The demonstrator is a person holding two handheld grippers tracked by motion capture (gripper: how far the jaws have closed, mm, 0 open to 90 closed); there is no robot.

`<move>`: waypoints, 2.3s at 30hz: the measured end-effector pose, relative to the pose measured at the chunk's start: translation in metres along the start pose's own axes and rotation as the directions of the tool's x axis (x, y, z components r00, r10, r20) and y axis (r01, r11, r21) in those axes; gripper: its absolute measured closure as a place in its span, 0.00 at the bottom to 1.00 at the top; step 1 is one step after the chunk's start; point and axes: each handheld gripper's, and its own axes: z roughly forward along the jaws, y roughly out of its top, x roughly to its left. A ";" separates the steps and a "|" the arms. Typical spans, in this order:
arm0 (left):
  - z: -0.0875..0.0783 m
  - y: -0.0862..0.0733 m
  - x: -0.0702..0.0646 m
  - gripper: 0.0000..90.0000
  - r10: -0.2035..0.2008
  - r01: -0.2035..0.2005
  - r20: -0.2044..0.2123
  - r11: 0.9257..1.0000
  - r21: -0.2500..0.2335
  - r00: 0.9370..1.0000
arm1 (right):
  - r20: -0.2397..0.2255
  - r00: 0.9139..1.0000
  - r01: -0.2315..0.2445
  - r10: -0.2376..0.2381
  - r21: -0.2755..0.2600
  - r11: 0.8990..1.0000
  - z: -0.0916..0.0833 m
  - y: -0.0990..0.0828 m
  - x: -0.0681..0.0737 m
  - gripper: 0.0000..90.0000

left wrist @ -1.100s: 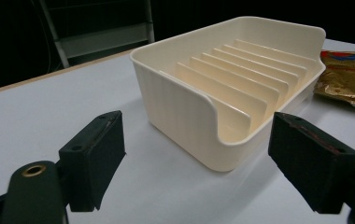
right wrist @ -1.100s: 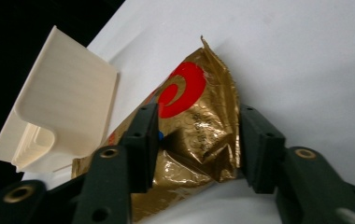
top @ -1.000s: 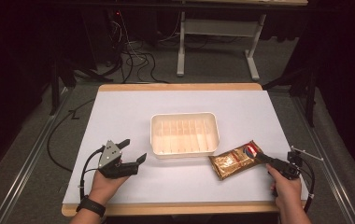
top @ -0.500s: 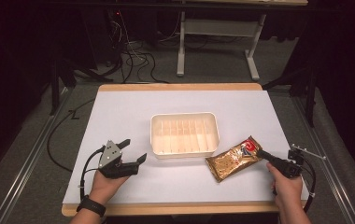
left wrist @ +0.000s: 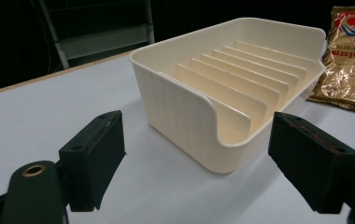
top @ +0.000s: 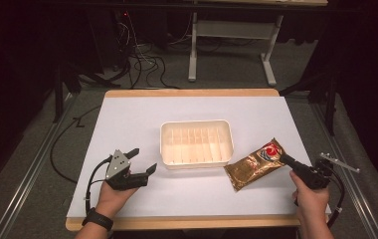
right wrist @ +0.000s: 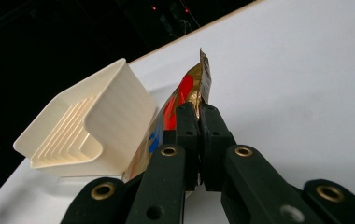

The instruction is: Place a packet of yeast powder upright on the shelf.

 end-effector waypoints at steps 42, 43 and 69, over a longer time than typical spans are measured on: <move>-0.001 0.000 0.001 0.21 0.000 0.000 -0.010 1.000 -0.011 1.000 | 0.126 0.919 0.390 -0.374 -0.142 0.910 -0.017 0.015 0.068 0.99; -0.001 0.000 0.001 0.21 0.000 0.000 -0.010 1.000 -0.011 1.000 | 0.130 0.916 0.396 -0.379 -0.144 0.907 -0.017 0.015 0.069 0.99; -0.003 0.001 0.000 0.21 0.001 -0.001 -0.003 0.999 -0.037 1.000 | 0.186 0.903 0.423 -0.388 -0.217 0.880 -0.025 0.026 0.082 1.00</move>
